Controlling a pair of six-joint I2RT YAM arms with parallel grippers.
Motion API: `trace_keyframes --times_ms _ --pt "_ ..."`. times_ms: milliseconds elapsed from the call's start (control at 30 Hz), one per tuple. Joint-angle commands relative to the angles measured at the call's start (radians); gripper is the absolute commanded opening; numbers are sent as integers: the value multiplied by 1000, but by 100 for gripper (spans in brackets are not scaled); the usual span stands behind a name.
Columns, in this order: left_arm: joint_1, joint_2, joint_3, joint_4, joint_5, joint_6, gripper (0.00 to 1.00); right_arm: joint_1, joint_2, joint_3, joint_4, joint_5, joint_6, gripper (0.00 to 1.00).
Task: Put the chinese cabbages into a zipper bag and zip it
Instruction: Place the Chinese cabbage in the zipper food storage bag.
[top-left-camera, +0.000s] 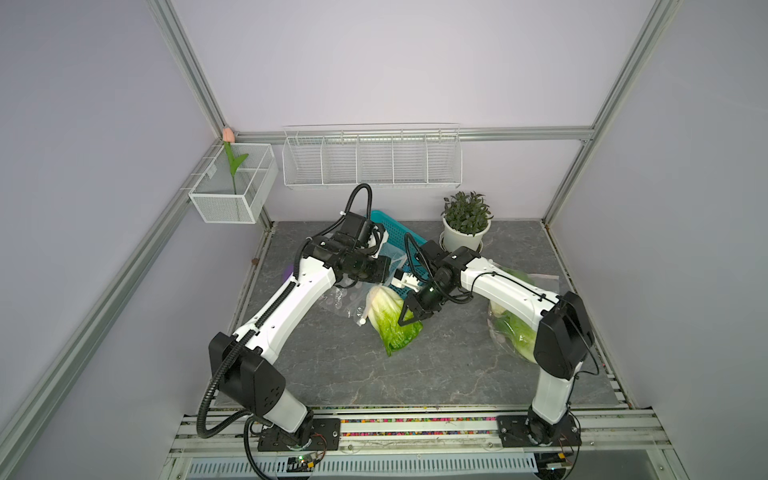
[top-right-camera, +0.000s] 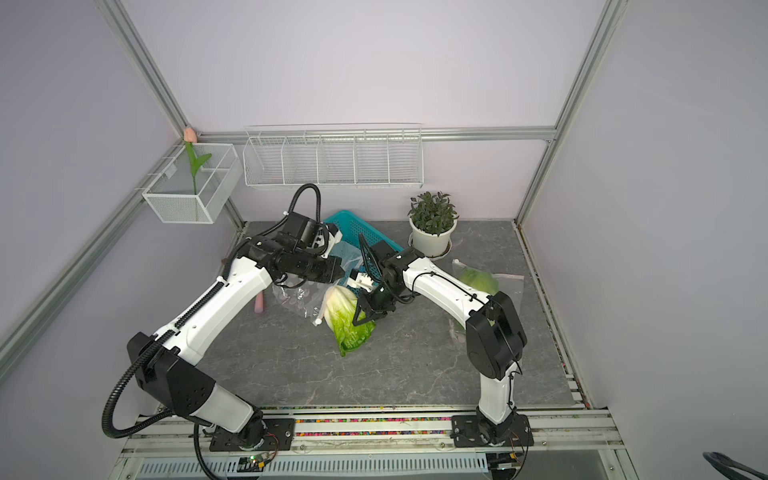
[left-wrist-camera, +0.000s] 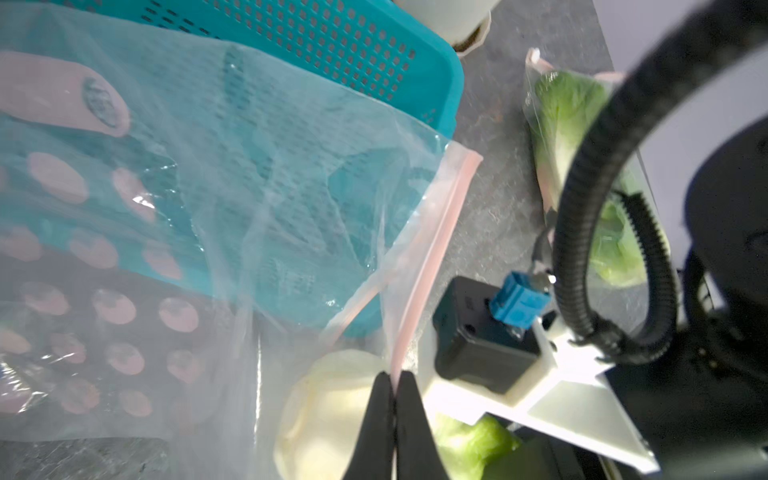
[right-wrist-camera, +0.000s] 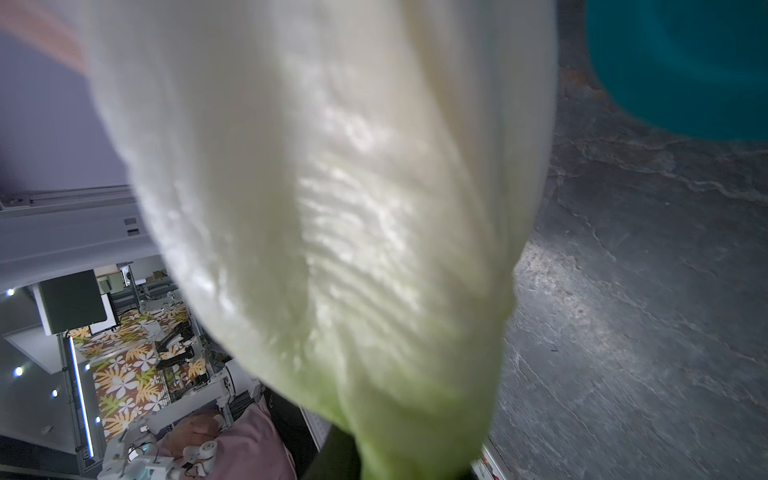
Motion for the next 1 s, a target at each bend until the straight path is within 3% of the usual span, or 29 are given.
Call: trace_keyframes --times_ms 0,167,367,600,733,833,967 --pt "-8 -9 -38 -52 -4 61 0 -21 -88 -41 13 -90 0 7" --pt "-14 -66 -105 -35 23 74 0 -86 -138 -146 171 -197 108 7" --pt "-49 -74 -111 3 141 68 0 -79 -50 -50 201 -292 138 7" --pt "-45 -61 -106 45 227 63 0 -58 75 114 -60 -172 -49 8" --pt "-26 -46 -106 23 203 73 0 -73 18 96 31 -228 -38 8" --pt "7 -49 -123 9 145 71 0 -70 26 164 -85 -165 -129 11" --pt "64 -66 -138 52 145 18 0 -52 12 241 -170 34 -193 12"
